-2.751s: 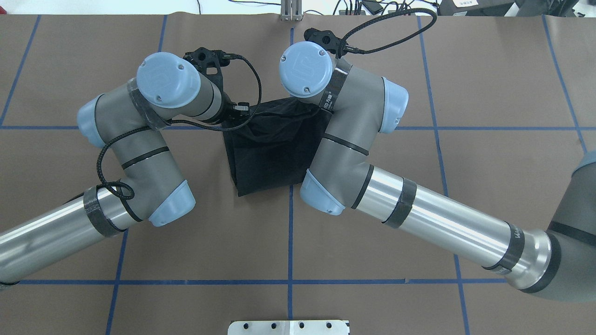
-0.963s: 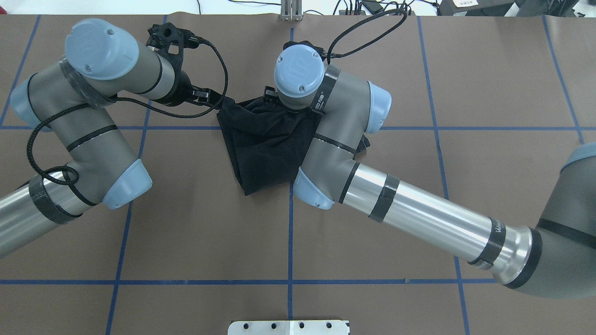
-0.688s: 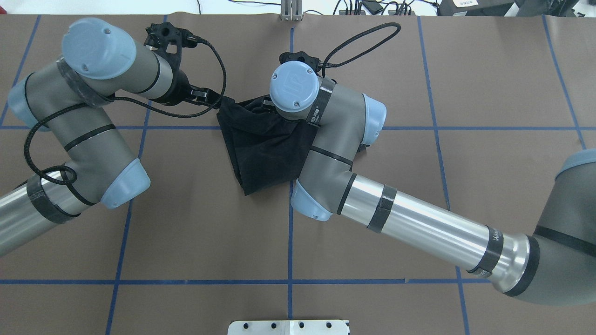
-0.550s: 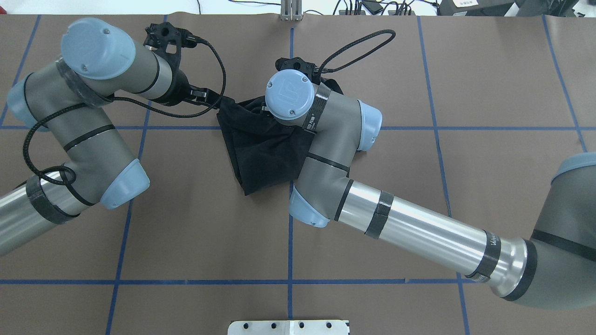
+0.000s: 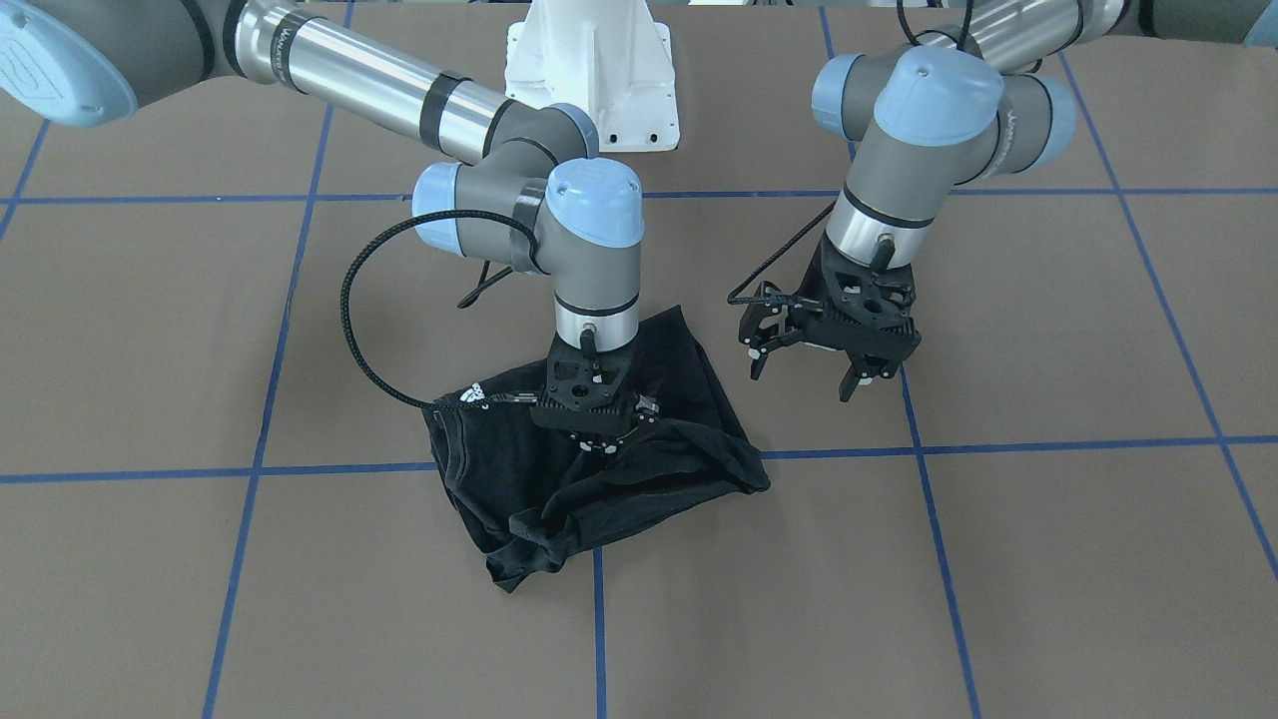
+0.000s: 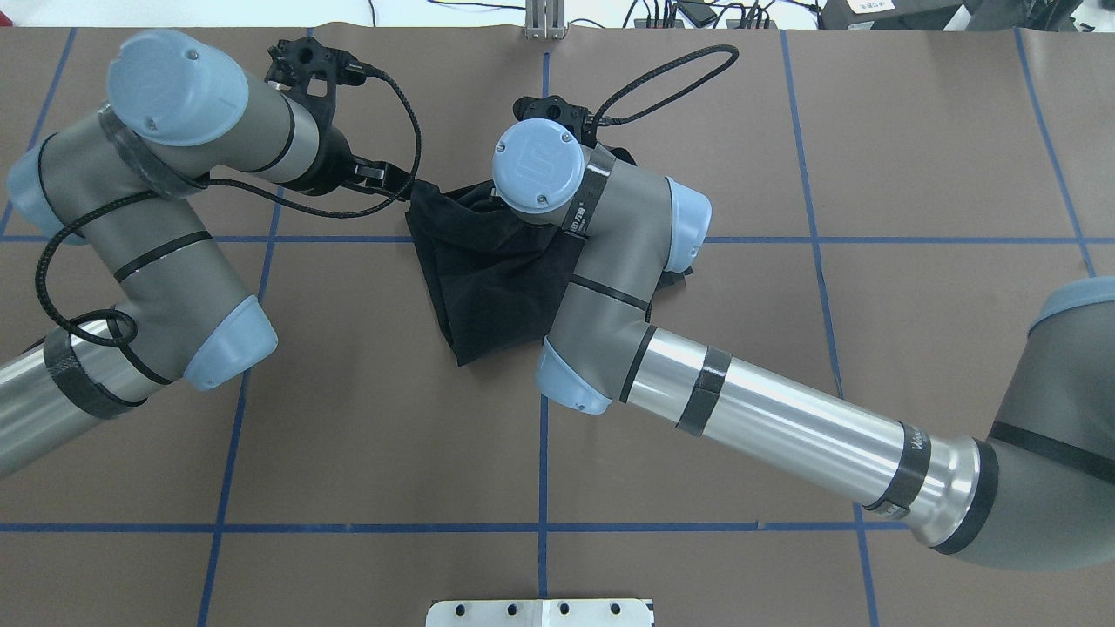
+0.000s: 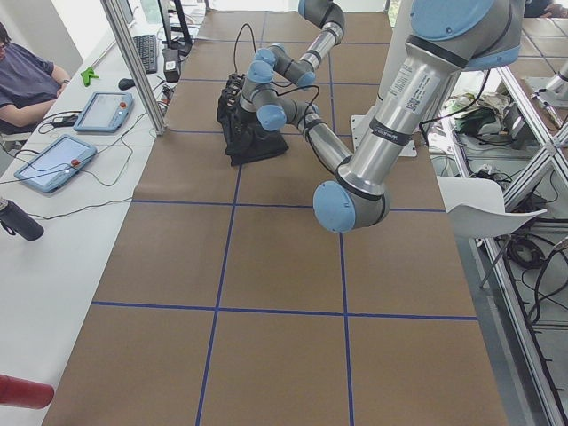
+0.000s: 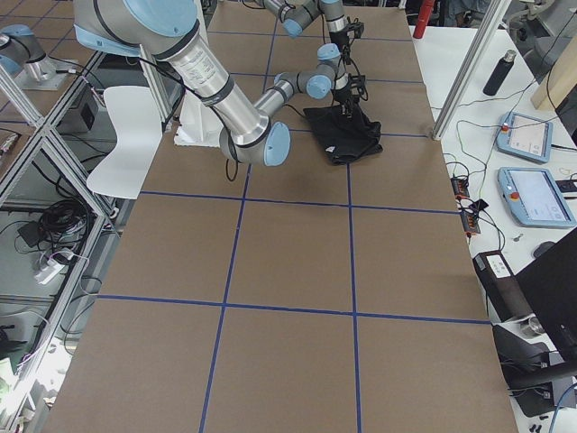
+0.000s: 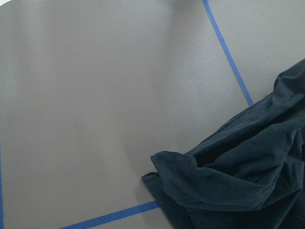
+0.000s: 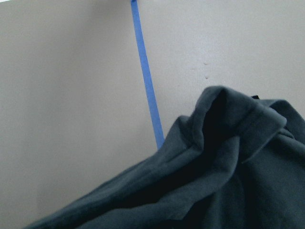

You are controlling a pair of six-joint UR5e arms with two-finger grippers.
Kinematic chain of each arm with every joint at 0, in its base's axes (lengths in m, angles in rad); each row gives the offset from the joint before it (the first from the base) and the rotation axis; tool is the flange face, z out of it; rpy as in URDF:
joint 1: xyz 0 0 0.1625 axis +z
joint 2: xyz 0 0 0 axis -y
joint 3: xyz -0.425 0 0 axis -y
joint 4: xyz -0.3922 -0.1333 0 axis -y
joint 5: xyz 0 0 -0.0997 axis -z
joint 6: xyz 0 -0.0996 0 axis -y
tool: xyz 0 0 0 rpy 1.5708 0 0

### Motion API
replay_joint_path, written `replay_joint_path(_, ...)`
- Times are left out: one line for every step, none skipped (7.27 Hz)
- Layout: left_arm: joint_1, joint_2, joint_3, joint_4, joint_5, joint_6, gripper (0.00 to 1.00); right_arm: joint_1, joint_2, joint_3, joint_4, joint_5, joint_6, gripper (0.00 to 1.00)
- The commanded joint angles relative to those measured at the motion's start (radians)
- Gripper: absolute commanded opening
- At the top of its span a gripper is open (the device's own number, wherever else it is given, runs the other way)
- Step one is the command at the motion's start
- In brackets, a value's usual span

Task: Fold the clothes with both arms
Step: 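Open both grippers and press the right gripper on the folded shirt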

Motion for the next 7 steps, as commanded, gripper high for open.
replay_joint_path(-0.008, 0.004, -0.015, 0.006, -0.007, 0.0, 1.0, 0.032, 0.112, -0.188, 0.065, -0.003, 0.0, 0.0)
replay_joint_path(-0.016, 0.032, -0.044, 0.008, -0.026, 0.0, 1.0, 0.049, 0.13, -0.318, 0.223, -0.009, -0.002, 0.0)
replay_joint_path(-0.02, 0.059, -0.078, 0.011, -0.029, 0.002, 1.0, 0.07, 0.173, -0.418, 0.289, -0.009, -0.002, 0.0)
replay_joint_path(-0.02, 0.078, -0.099, 0.011, -0.029, 0.0, 1.0, 0.083, 0.198, -0.46, 0.302, -0.014, -0.002, 0.0)
replay_joint_path(-0.02, 0.085, -0.109, 0.011, -0.029, 0.0, 1.0, 0.099, 0.199, -0.476, 0.335, -0.018, -0.002, 0.0)
replay_joint_path(-0.02, 0.098, -0.115, 0.011, -0.03, 0.0, 1.0, 0.119, 0.201, -0.476, 0.335, -0.011, -0.004, 0.0)
replay_joint_path(-0.02, 0.111, -0.13, 0.011, -0.029, 0.0, 1.0, 0.133, 0.203, -0.474, 0.334, 0.008, -0.01, 0.08)
